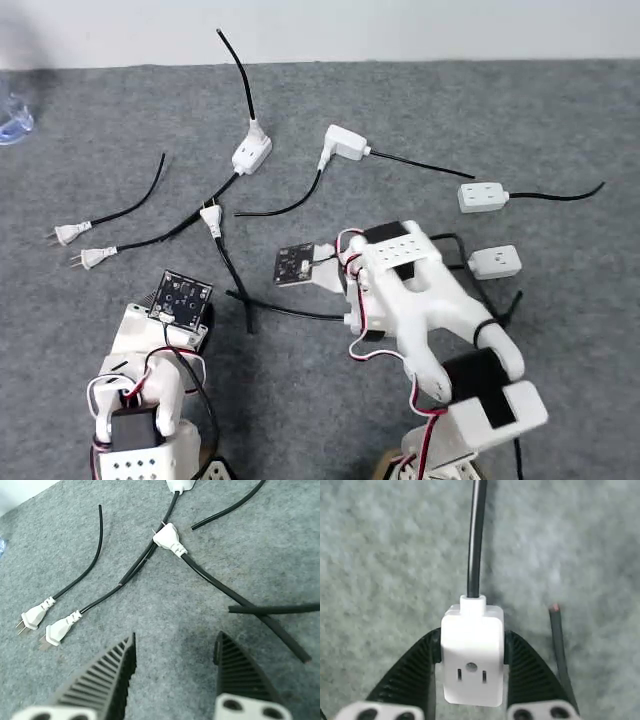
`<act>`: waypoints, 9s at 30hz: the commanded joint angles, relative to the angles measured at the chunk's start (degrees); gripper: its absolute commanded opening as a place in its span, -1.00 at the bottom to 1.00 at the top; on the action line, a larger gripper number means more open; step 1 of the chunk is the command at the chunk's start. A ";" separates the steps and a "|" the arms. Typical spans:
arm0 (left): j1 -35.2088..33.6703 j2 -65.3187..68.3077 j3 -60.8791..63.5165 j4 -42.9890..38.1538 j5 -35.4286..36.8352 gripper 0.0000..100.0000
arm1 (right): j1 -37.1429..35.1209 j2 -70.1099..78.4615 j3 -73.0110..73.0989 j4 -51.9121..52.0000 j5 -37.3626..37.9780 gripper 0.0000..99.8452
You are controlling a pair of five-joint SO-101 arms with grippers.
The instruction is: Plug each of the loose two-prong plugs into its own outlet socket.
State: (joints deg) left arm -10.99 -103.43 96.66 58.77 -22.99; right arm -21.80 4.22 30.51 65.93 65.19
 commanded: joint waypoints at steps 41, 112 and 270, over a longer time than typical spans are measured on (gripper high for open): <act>0.35 -0.70 -0.31 -0.62 -0.26 -0.53 | 1.10 -12.53 9.58 -11.38 -4.31 -0.98; 0.44 -0.70 -0.31 -0.97 -0.26 -0.53 | -0.22 -32.66 6.24 15.08 -13.45 -0.98; 38.77 102.86 -62.81 -1.05 -16.09 -0.51 | 35.65 -54.64 45.98 -38.81 -50.55 -0.55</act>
State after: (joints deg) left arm 27.25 0.75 37.49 53.85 -39.16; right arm 13.45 -50.02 78.68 27.34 15.25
